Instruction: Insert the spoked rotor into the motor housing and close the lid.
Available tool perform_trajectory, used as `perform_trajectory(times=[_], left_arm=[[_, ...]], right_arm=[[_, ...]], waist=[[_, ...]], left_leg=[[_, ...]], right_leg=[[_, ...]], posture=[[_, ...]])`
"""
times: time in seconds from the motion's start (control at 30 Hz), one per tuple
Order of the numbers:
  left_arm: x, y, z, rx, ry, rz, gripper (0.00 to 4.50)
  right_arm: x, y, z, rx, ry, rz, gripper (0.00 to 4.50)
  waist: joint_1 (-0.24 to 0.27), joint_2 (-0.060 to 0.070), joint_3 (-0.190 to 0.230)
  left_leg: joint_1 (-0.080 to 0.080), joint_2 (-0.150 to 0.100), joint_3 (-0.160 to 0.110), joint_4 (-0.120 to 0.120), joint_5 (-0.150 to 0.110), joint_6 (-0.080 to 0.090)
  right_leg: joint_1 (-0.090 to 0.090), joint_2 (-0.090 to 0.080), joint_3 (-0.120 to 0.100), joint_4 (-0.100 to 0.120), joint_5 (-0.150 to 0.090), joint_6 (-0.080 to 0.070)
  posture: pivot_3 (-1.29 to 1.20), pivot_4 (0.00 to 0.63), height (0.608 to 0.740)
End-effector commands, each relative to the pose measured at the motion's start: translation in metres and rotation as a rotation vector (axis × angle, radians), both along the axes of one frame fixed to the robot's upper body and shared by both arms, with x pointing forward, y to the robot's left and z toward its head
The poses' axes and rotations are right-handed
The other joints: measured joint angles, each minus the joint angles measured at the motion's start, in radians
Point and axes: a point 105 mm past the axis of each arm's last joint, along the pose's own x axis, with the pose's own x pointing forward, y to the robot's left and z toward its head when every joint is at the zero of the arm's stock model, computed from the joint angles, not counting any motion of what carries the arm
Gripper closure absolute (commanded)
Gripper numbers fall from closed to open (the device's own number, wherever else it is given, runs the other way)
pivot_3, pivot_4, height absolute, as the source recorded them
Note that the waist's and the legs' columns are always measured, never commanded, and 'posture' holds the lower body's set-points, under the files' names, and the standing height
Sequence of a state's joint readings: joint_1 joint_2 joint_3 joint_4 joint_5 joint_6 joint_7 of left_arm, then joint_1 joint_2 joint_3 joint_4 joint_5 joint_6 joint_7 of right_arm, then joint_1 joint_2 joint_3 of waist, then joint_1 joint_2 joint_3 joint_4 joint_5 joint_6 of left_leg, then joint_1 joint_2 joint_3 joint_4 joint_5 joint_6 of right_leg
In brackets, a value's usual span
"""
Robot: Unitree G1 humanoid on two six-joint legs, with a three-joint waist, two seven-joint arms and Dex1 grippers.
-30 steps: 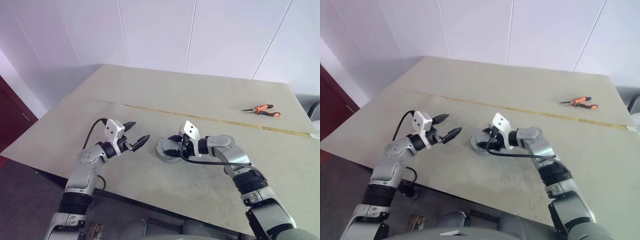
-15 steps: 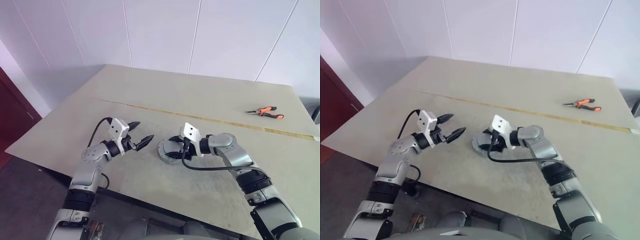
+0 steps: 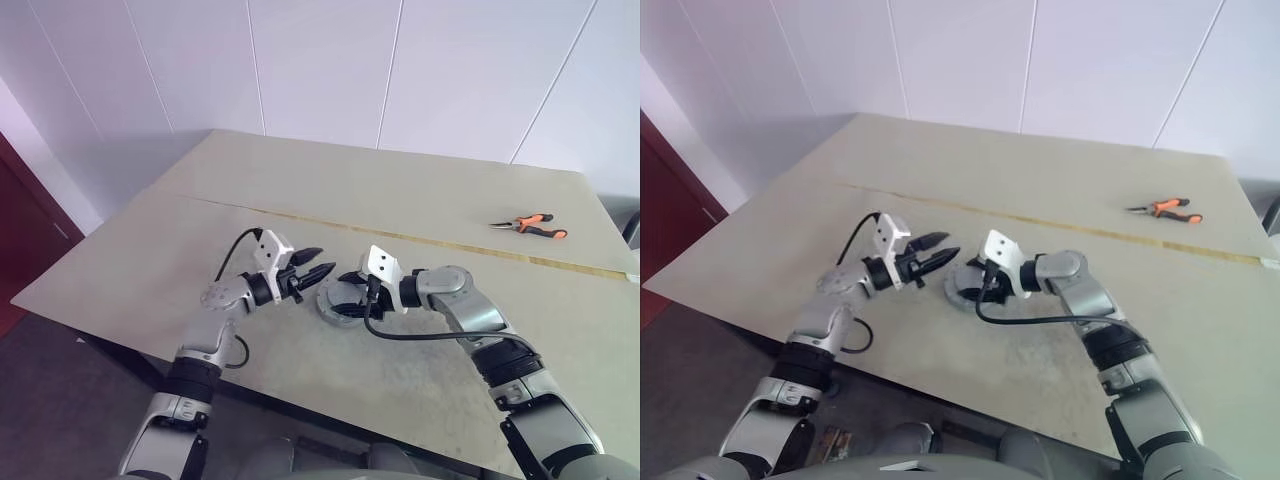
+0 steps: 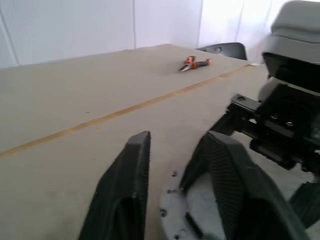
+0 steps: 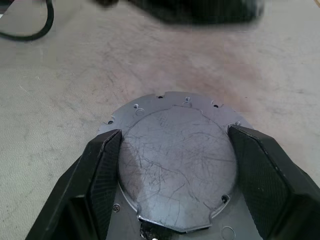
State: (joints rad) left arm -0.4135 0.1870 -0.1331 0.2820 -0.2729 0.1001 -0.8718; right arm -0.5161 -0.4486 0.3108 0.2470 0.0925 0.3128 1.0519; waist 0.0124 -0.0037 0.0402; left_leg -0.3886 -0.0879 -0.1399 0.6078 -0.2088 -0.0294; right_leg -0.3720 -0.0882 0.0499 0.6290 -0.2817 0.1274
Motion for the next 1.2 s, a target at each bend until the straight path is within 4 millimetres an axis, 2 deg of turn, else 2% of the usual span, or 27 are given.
perform_trajectory(times=[0.03,0.1,0.17,0.27,0.33,0.43,0.57,0.63,0.8,0.93,1.1,1.17,1.2], left_arm=[[0.002,-0.009,0.008,0.018,-0.031,-0.061,3.82],[0.004,-0.011,0.003,0.057,-0.021,-0.068,4.46],[0.007,-0.01,-0.008,0.126,0.011,-0.059,4.49],[0.008,0.002,-0.055,0.381,0.113,-0.015,4.49],[0.001,0.005,-0.066,0.405,0.167,-0.038,4.49],[-0.01,0.001,-0.066,0.366,0.213,-0.101,4.49],[-0.006,0.002,-0.062,0.361,0.199,-0.075,4.49],[0.0,0.001,-0.054,0.319,0.177,-0.05,4.49],[0.007,-0.005,-0.016,0.115,0.109,-0.039,4.49],[0.008,-0.008,-0.005,0.06,0.081,-0.038,4.49],[0.002,-0.013,-0.004,0.028,0.102,-0.077,4.49],[0.0,-0.016,-0.008,0.033,0.127,-0.093,4.49],[-0.003,-0.016,-0.019,0.084,0.167,-0.102,4.49]], right_arm=[[-0.01,-0.006,-0.03,-0.074,0.089,-0.003,1.47],[-0.01,-0.006,-0.031,-0.075,0.087,-0.002,1.47],[-0.01,-0.007,-0.031,-0.075,0.086,-0.004,1.47],[-0.01,-0.008,-0.033,-0.075,0.084,-0.009,1.47],[-0.009,-0.009,-0.034,-0.075,0.082,-0.014,1.47],[-0.008,-0.01,-0.035,-0.074,0.08,-0.02,1.47],[-0.007,-0.01,-0.036,-0.075,0.075,-0.024,1.47],[-0.006,-0.01,-0.036,-0.075,0.072,-0.025,1.47],[-0.004,-0.01,-0.037,-0.072,0.068,-0.025,1.47],[-0.004,-0.01,-0.038,-0.07,0.066,-0.024,1.47],[-0.003,-0.01,-0.038,-0.069,0.065,-0.024,1.47],[-0.003,-0.01,-0.039,-0.069,0.065,-0.023,1.47],[-0.003,-0.01,-0.039,-0.07,0.064,-0.023,1.47]], waist=[[0.0,0.0,0.0],[0.0,0.0,0.0],[0.0,0.0,0.0],[-0.001,0.0,0.0],[0.0,-0.002,-0.005],[-0.001,0.0,-0.007],[0.001,0.0,-0.007],[0.0,0.0,-0.007],[-0.002,0.0,-0.006],[-0.002,0.0,-0.006],[-0.007,0.0,-0.006],[-0.008,0.0,-0.006],[-0.008,0.0,-0.006]], left_leg=[[0.0,0.0,0.0,0.0,0.0,0.0],[0.0,0.0,0.0,0.001,0.0,0.0],[0.0,0.0,0.0,0.001,0.0,0.0],[0.0,0.0,0.0,0.001,0.0,0.0],[0.001,0.0,0.0,0.001,0.0,0.0],[0.007,0.0,0.0,0.0,-0.002,-0.002],[0.015,0.001,-0.001,0.0,-0.003,-0.001],[0.015,0.0,-0.001,0.0,-0.003,-0.001],[0.014,0.0,-0.001,0.001,-0.003,-0.001],[0.013,0.0,-0.001,0.0,-0.003,-0.001],[0.014,0.0,0.0,0.0,-0.003,-0.001],[0.014,0.0,0.0,0.0,-0.003,-0.001],[0.014,0.0,0.0,0.0,-0.003,-0.001]], right_leg=[[0.0,0.0,0.0,0.0,0.0,0.0],[0.0,0.001,0.0,0.0,0.0,0.0],[0.0,0.0,0.0,0.0,0.0,0.0],[0.0,0.001,0.0,0.0,0.0,0.0],[0.001,0.001,0.0,0.001,0.0,0.0],[0.007,0.0,0.0,0.0,-0.002,0.003],[0.016,-0.002,-0.001,-0.001,-0.01,-0.003],[0.016,-0.002,-0.001,-0.001,-0.011,-0.003],[0.015,-0.004,-0.001,-0.001,-0.011,-0.003],[0.014,-0.004,-0.001,-0.001,-0.011,-0.003],[0.014,-0.003,-0.001,-0.001,-0.011,-0.003],[0.014,-0.003,-0.001,-0.001,-0.011,-0.003],[0.014,-0.003,-0.001,-0.001,-0.011,-0.003]], posture=[[0.0,0.0,0.74],[0.0,0.0,0.74],[0.0,0.0,0.74],[0.0,0.0,0.74],[0.0,0.0,0.74],[0.0,0.0,0.74],[0.0,0.0,0.74],[0.0,0.0,0.74],[0.0,0.0,0.74],[0.0,0.0,0.74],[0.0,0.0,0.74],[0.0,0.0,0.74],[0.0,0.0,0.74]])
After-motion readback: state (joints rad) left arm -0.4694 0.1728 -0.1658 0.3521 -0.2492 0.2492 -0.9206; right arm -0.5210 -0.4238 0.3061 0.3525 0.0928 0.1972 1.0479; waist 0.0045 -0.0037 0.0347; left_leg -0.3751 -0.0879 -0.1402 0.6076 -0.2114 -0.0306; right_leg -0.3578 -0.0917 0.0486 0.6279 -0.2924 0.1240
